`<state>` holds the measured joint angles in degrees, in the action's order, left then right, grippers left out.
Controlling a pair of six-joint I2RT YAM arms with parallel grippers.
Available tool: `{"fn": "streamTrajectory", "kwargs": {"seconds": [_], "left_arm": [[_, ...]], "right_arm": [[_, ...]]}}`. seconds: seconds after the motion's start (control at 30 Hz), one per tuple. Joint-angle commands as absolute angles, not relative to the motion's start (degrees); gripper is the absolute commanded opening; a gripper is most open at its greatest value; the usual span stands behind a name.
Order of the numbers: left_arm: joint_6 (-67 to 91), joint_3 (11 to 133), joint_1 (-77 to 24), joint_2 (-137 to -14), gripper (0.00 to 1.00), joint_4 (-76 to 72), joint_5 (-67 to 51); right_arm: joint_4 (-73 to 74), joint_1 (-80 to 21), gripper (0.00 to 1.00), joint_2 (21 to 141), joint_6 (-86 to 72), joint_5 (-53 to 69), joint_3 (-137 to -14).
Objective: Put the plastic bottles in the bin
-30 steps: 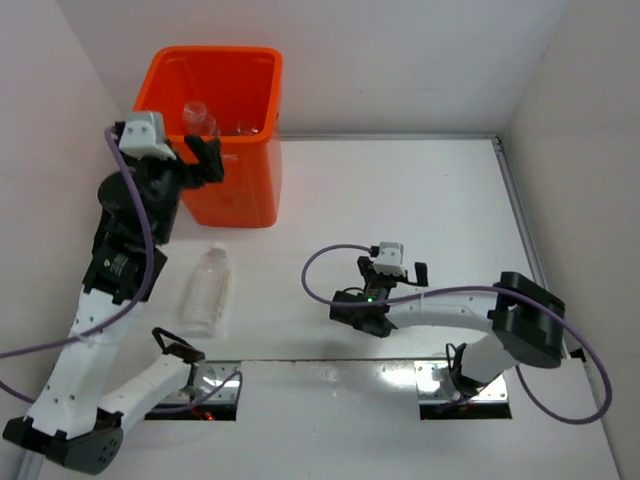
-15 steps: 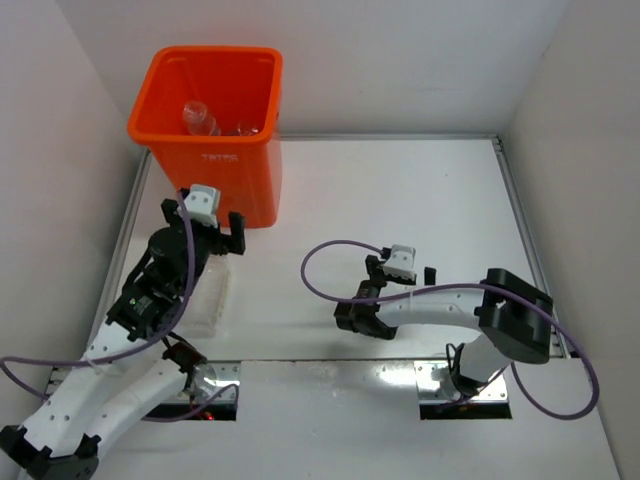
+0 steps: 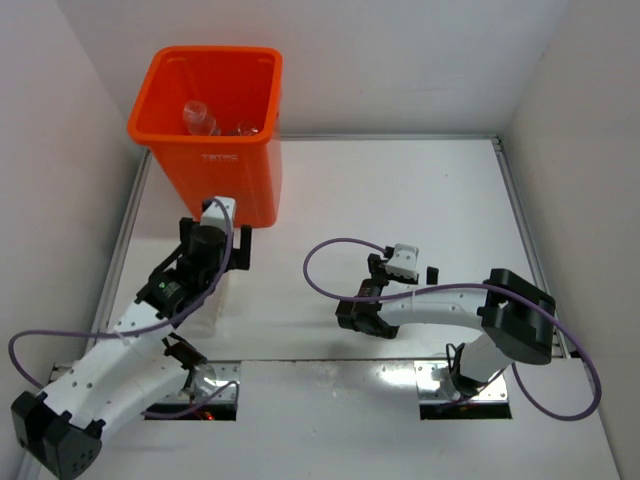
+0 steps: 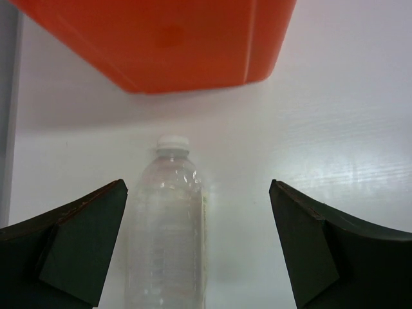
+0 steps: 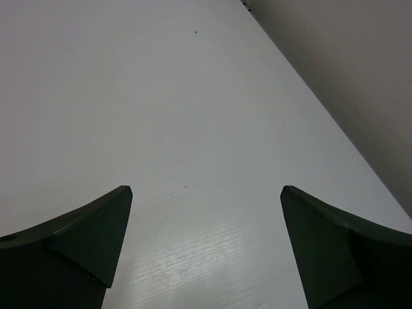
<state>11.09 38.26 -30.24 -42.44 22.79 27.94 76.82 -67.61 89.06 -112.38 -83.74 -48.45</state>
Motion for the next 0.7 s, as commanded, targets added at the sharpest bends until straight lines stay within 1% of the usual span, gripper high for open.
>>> {"fn": "streamTrajectory", "kwargs": {"seconds": [0.0,0.07,0.1,0.23,0.33,0.4,0.6,0.67], "left_arm": [[17.5,46.9,-28.0,-49.9,1.0,30.4,28.8],[18.7,50.2,-27.3,-54.5,1.0,34.2,28.3],[19.3,53.7,-26.6,-59.1,1.0,38.2,26.6],[23.7,60.9,-24.4,-67.2,1.0,47.8,23.9],[23.7,60.9,-23.2,-67.2,1.0,49.2,18.4],[24.3,60.4,-22.7,-65.0,1.0,50.0,16.6],[24.3,59.7,-21.4,-63.6,1.0,51.1,18.7],[24.9,59.7,-20.8,-66.3,1.0,51.1,18.7]], "right_arm": [[80.8,-67.6,1.0,89.1,-116.3,-85.0,-48.9],[80.8,-67.6,1.0,89.1,-116.3,-85.0,-48.9],[80.8,-67.6,1.0,89.1,-116.3,-85.0,-48.9],[80.8,-67.6,1.0,89.1,-116.3,-85.0,-48.9],[80.8,-67.6,1.0,89.1,-116.3,-85.0,-48.9],[80.8,-67.6,1.0,89.1,-116.3,-85.0,-48.9],[80.8,-67.6,1.0,89.1,-116.3,-85.0,-48.9],[80.8,-67.6,1.0,89.1,-116.3,-85.0,-48.9]]}}
